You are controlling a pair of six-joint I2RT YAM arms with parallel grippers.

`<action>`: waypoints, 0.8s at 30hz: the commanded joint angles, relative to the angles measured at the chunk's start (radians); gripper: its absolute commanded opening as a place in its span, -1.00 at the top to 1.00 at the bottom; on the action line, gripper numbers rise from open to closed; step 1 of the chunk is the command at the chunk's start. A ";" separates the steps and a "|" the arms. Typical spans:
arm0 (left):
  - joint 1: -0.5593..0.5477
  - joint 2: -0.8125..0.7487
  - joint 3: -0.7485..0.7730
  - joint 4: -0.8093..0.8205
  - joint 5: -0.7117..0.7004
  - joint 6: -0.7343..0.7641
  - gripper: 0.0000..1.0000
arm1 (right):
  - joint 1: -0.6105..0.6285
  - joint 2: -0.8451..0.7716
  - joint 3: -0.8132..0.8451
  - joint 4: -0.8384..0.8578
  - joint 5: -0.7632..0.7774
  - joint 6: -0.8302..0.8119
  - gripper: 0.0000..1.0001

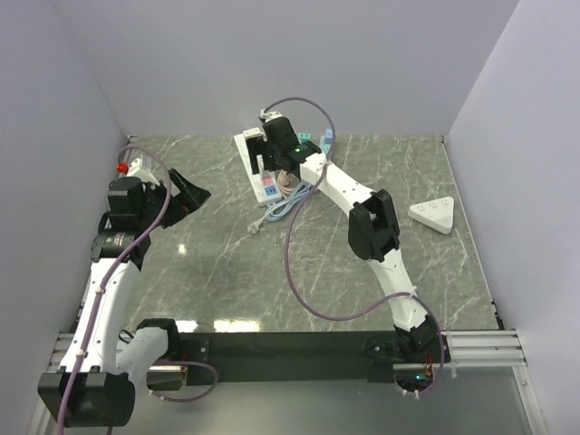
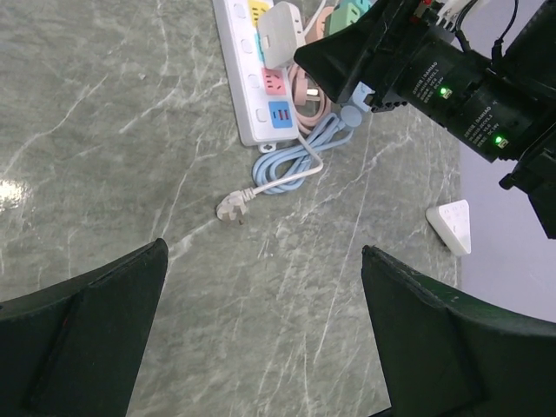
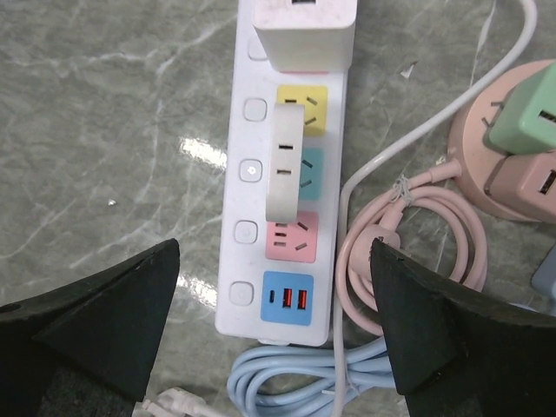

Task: Pull the plug off the socket

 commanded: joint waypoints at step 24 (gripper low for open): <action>-0.001 -0.050 -0.073 0.053 -0.010 -0.027 -0.99 | 0.048 -0.094 -0.234 -0.020 -0.036 0.027 -0.89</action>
